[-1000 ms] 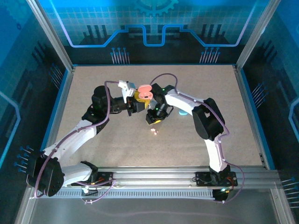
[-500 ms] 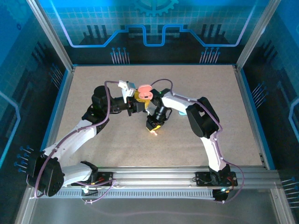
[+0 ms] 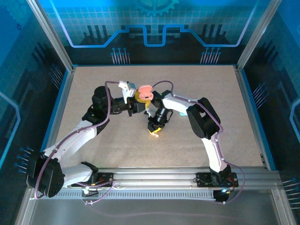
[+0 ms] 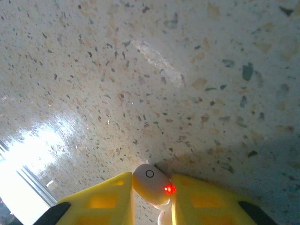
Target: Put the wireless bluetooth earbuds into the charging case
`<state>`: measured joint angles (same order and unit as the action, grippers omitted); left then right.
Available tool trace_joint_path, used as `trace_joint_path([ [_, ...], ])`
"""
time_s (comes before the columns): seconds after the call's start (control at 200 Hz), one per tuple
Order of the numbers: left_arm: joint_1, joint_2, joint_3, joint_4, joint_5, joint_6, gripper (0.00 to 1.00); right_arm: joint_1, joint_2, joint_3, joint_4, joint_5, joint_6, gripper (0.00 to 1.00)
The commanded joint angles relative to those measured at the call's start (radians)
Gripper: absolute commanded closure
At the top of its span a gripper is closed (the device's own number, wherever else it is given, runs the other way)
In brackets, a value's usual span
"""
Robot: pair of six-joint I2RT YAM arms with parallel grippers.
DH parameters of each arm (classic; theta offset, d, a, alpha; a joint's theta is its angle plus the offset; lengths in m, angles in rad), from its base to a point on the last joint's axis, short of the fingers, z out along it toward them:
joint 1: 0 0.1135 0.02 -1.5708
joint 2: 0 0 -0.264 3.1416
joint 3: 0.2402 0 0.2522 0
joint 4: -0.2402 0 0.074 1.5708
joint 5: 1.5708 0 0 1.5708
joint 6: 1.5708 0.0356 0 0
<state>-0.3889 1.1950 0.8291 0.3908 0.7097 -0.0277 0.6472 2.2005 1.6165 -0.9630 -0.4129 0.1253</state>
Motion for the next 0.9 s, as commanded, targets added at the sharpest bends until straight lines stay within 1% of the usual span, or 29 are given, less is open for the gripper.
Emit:
trace_joint_path([
  [0.0, -0.005, 0.003, 0.028, 0.017, -0.006, -0.005, 0.67, 0.014, 0.0, -0.031, 0.028, 0.027, 0.078, 0.77],
  [0.2, -0.006, 0.002, 0.03, 0.015, -0.009, -0.003, 0.67, 0.005, -0.013, -0.038, 0.077, 0.011, 0.147, 0.83],
  [0.46, -0.006, 0.012, 0.029, 0.01, -0.029, 0.001, 0.67, -0.084, -0.173, -0.135, 0.178, 0.013, 0.249, 0.83],
  [0.6, -0.013, 0.036, 0.029, -0.016, -0.083, 0.014, 0.67, -0.145, -0.281, -0.215, 0.234, 0.047, 0.313, 0.83],
  [0.72, -0.035, 0.07, 0.027, -0.027, -0.165, 0.018, 0.68, -0.195, -0.394, -0.279, 0.282, 0.094, 0.362, 0.83],
  [0.825, -0.055, 0.109, 0.028, -0.018, -0.23, 0.011, 0.68, -0.226, -0.469, -0.294, 0.271, 0.143, 0.373, 0.83],
  [0.896, -0.066, 0.135, 0.03, -0.012, -0.242, 0.011, 0.68, -0.24, -0.52, -0.307, 0.273, 0.163, 0.375, 0.83],
])
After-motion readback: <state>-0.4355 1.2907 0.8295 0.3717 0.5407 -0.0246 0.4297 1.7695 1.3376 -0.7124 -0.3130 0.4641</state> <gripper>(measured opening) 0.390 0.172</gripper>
